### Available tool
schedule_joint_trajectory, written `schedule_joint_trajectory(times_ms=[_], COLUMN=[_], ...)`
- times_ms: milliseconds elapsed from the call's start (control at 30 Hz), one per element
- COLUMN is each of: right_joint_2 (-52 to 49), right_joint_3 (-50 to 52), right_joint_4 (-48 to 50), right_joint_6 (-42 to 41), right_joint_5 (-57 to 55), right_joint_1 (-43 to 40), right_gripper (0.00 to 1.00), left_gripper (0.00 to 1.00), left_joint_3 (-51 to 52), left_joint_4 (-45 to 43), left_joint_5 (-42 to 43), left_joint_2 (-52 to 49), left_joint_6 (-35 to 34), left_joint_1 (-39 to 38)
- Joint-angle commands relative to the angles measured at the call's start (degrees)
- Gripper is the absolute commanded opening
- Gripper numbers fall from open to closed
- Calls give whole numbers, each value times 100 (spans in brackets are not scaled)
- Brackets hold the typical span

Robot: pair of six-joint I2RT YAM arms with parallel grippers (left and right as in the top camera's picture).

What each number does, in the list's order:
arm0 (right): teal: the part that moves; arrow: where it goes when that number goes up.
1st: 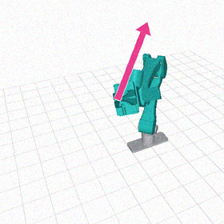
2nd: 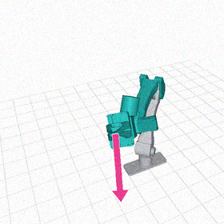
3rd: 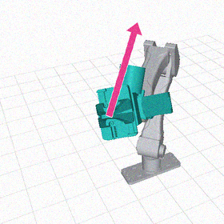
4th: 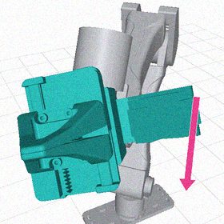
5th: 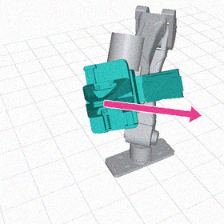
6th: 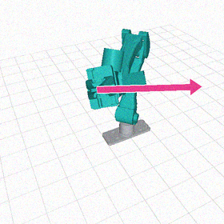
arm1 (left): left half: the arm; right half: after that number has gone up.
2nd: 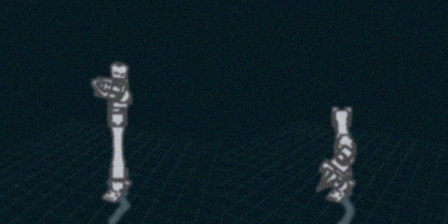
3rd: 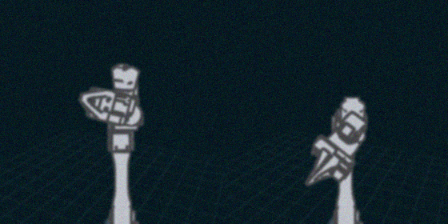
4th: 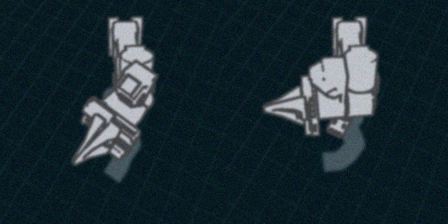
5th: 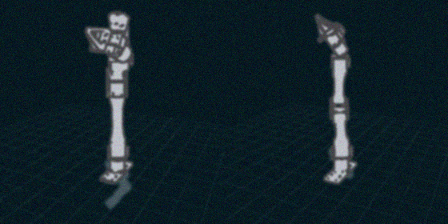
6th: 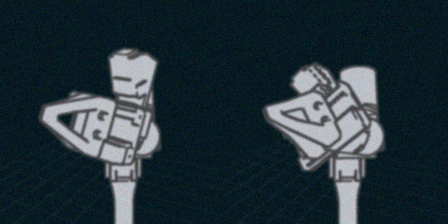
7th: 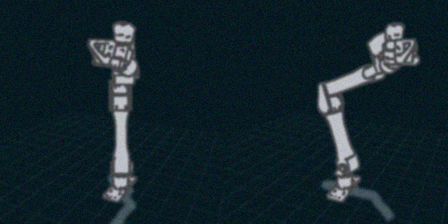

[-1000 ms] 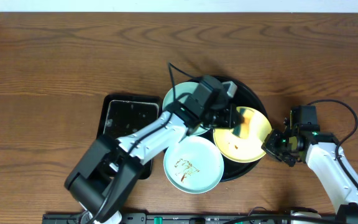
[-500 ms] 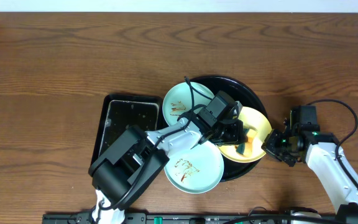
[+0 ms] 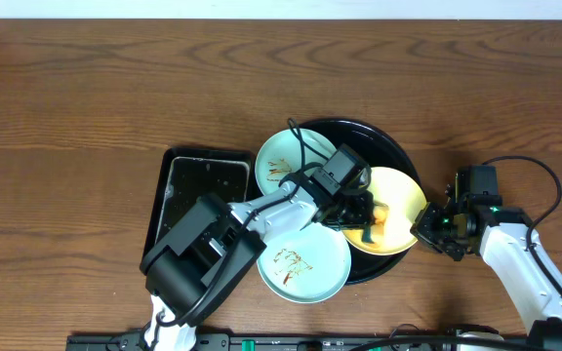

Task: Clean dirty plates on tray and stack at the side
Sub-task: 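Scrub the yellow plate's surface with the sponge in the left gripper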

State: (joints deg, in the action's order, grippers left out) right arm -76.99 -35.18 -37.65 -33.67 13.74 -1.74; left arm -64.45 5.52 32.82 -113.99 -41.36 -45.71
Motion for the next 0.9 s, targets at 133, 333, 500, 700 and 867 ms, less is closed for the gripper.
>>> schedule_joint_trajectory(times_ms=[133,333,500,700,867], right_joint_2=[-232,-232,-232,-232,-232], right_joint_3=[214,214,214,214,214], right_joint_4=[-50,-50,-50,-48,-50], right_joint_6=[98,96,98,98,98], right_joint_5=[-468,-468,-470,-470,-470], right_joint_1=[33,33,33,33,33], right_gripper=[1,1,1,1,1], left_gripper=[7,7,7,7,7], left_joint_3=[120,120,87,-144,-461], left_joint_4=[293,278,278,280,286], left_joint_5=[-1167,-1325,-1338,-1036,-682], left_joint_2=[-199,-199,-197,-195,-72], left_joint_6=[468,590,673,730,734], left_joint_1=[546,905,1005,990,973])
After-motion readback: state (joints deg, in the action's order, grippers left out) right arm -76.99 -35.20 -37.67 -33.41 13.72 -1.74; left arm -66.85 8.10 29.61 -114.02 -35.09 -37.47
